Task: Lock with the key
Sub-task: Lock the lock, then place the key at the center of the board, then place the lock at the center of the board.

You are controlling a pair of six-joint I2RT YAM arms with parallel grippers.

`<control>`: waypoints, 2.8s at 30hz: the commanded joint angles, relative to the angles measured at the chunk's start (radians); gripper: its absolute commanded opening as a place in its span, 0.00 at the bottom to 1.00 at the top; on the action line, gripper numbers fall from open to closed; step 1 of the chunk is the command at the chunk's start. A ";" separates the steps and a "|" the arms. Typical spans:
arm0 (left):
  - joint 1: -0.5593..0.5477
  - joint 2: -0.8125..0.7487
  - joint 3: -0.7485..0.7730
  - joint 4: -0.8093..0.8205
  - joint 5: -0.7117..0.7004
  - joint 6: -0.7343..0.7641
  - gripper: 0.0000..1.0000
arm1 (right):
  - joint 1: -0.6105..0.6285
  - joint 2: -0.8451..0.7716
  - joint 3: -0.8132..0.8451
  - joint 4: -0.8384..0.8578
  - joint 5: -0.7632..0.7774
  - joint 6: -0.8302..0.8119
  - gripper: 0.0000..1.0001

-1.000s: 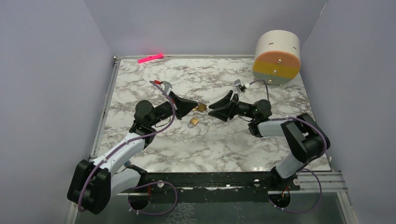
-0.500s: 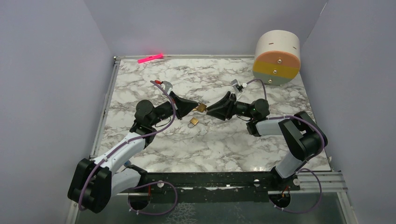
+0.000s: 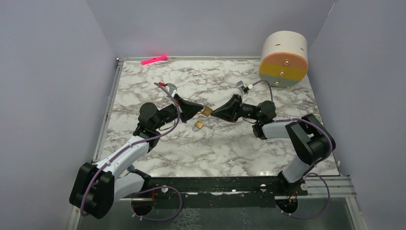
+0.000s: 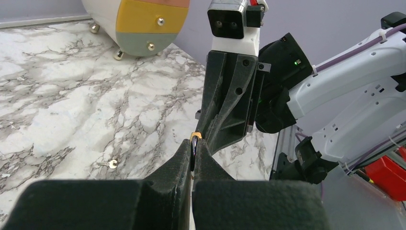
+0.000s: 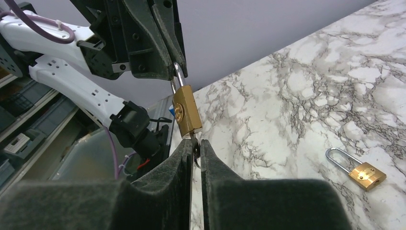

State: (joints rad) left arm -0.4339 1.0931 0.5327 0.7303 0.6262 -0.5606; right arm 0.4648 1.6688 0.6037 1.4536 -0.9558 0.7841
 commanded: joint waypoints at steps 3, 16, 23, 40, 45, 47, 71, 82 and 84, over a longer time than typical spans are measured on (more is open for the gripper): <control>0.007 -0.006 0.024 0.036 0.015 0.001 0.00 | 0.007 0.000 0.036 0.030 -0.032 -0.014 0.07; 0.016 -0.009 0.024 0.035 0.013 0.007 0.00 | 0.006 -0.006 0.039 0.015 -0.055 -0.024 0.01; 0.024 -0.015 0.022 0.036 0.017 0.005 0.00 | 0.006 -0.010 0.039 0.004 -0.056 -0.032 0.01; 0.065 -0.055 0.015 0.035 0.003 0.001 0.00 | 0.007 -0.016 0.021 -0.003 -0.053 -0.048 0.01; 0.077 -0.061 0.016 0.035 0.001 0.002 0.00 | 0.006 -0.009 0.001 0.015 -0.052 -0.039 0.01; 0.082 -0.062 0.018 0.035 0.003 0.002 0.00 | 0.006 -0.007 -0.010 0.016 -0.050 -0.039 0.01; 0.197 -0.103 0.054 -0.032 0.053 0.017 0.00 | 0.006 0.009 -0.144 0.088 -0.039 -0.030 0.01; 0.199 -0.086 -0.002 -0.061 0.001 -0.016 0.00 | 0.006 0.006 -0.163 0.031 0.018 -0.052 0.01; 0.199 -0.087 -0.019 -0.080 -0.022 -0.012 0.00 | 0.006 0.002 -0.159 -0.010 0.046 -0.056 0.01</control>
State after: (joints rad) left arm -0.2390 1.0130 0.5430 0.6571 0.6575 -0.5648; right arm 0.4759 1.6882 0.4465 1.4498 -0.9688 0.7551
